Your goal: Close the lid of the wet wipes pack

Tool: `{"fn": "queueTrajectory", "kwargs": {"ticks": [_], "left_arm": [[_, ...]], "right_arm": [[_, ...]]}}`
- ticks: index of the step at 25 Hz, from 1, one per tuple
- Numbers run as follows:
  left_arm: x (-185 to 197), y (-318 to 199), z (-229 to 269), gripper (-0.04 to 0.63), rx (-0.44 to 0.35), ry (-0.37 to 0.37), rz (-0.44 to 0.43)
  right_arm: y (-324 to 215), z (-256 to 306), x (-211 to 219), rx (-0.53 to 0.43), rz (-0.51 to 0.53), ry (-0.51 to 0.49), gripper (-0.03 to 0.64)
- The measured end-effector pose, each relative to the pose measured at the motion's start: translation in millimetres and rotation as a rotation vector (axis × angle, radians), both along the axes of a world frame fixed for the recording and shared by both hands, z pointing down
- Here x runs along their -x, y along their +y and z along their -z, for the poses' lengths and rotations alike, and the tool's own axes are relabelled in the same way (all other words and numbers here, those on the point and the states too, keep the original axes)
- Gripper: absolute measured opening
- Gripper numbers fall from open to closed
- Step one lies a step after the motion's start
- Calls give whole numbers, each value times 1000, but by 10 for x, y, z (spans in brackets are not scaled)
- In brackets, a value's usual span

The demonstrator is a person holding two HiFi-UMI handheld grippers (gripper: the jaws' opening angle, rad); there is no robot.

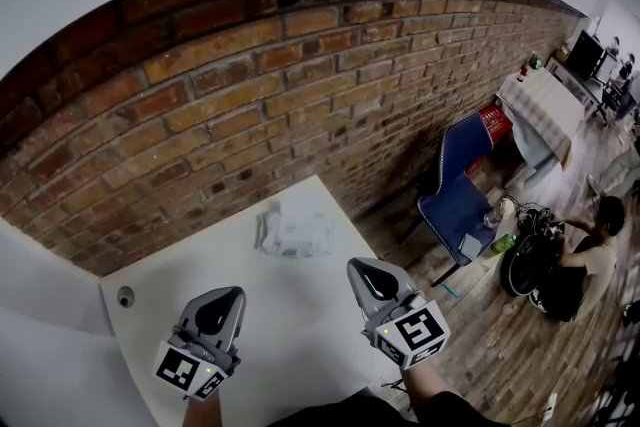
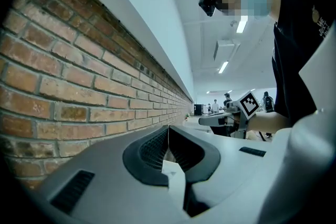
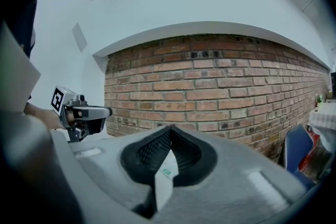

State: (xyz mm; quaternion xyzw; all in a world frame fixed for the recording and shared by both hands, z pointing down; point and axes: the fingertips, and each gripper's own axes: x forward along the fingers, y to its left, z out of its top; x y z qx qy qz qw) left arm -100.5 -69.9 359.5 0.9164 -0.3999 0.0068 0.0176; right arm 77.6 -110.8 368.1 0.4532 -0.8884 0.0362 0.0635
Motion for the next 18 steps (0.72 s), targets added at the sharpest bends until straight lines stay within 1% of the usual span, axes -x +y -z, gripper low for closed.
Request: {"fn": "queueTrajectory", "kwargs": {"ticks": [1,3,7,11,14,18], "left_arm": [[-24,-62,-33,3,10,-9,1],[-49,-200,-95,3,-1,-31,2],[-118,-452,-196,3,-1,-42,1],[-180,-655,-313,3,16,-27,-8],[-200,-803,-419,3,34,-14,5],[-213,-975,-572,3,57,-5,27]], "right_arm": [[-64,2,8,4,7,2,-2],[-190,-13,25,20,19,10,-2],[-466,-95,44,37,33,13,-2],[-740,-198,71,43,45,16,-2],[-953,-290,51,34,47,24,-2],[-1185,-410,33,55,46,26,-2]]}}
